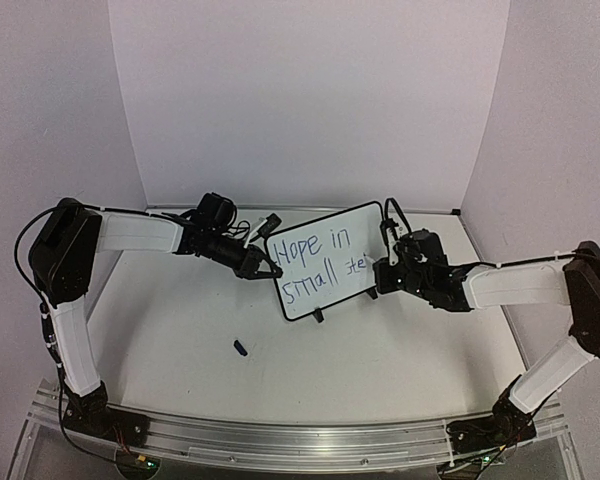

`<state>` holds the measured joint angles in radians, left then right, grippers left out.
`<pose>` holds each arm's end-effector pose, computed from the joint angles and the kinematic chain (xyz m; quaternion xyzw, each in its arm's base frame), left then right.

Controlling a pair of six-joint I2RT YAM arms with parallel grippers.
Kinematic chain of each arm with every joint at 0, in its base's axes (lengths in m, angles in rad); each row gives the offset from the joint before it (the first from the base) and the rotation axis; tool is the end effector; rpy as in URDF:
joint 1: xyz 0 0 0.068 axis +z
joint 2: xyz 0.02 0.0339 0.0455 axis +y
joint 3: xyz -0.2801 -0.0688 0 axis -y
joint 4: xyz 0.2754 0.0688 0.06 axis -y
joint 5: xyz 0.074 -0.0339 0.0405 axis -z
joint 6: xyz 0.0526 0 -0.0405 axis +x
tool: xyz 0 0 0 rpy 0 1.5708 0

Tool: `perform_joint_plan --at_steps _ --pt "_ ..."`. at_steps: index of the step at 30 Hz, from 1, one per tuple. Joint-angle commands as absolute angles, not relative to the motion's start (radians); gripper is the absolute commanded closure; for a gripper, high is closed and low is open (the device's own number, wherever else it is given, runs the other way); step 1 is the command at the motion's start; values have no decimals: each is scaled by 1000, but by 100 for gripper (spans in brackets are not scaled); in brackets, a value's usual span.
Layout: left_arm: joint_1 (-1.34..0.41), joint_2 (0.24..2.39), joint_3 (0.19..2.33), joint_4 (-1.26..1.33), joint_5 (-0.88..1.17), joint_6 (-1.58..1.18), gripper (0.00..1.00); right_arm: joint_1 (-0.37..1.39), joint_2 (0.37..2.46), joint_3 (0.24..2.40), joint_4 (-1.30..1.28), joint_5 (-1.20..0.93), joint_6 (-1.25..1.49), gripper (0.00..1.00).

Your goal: Write a sentence on the whiteboard

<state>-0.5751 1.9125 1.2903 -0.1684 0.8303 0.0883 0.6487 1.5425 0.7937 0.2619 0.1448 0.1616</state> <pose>0.3562 -0.2771 0.1878 0.4206 0.7502 -0.4459 0.2478 0.2963 0.2151 0.1910 -0.1698 0.8382 0.1458 0.4972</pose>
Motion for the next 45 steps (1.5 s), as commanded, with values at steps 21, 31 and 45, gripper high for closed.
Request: perform_joint_plan --at_steps 21,31,45 --pt "-598 1932 1322 -221 839 100 100 648 1474 734 257 131 208 100" --pt "-598 1932 1322 -222 839 100 100 647 1480 791 258 136 164 100" --pt "-598 1932 1322 -222 839 100 100 648 1538 828 268 133 146 100"
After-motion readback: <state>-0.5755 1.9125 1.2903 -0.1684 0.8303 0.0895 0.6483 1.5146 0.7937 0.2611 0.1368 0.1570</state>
